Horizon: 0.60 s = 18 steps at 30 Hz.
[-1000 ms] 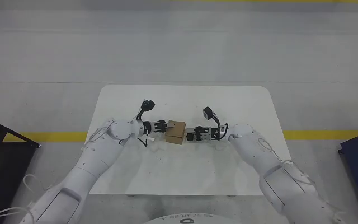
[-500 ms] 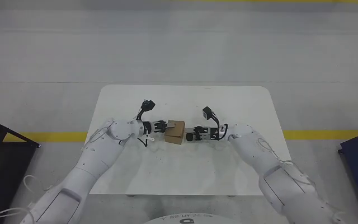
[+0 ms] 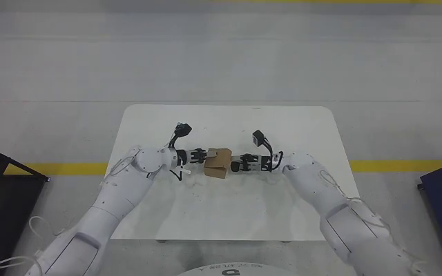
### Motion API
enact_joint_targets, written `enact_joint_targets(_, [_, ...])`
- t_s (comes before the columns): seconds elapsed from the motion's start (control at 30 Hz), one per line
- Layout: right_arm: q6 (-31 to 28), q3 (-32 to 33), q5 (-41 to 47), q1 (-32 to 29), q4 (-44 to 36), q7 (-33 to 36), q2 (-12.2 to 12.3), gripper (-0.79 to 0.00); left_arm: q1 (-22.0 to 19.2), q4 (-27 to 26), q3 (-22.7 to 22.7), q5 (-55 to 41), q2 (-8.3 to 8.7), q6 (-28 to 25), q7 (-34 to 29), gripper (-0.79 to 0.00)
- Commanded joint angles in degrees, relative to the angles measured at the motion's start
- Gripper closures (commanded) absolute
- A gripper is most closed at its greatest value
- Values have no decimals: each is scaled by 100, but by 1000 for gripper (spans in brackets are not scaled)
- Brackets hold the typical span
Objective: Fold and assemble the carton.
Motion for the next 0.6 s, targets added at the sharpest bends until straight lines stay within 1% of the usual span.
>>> enact_joint_targets(0.0, [-13,89,141,-27,-5,60,37,-394,2,-2,-5,2,0,-2,-1,-563])
enact_joint_targets(0.17, [-34,167,167,-178,-290,40,135,-422,5,-9,-10,15,-1,10,-12,-560])
enact_joint_targets(0.57, [-26,140,64,-284,-544,47,181,-422,13,-18,-29,26,-3,32,-33,-557])
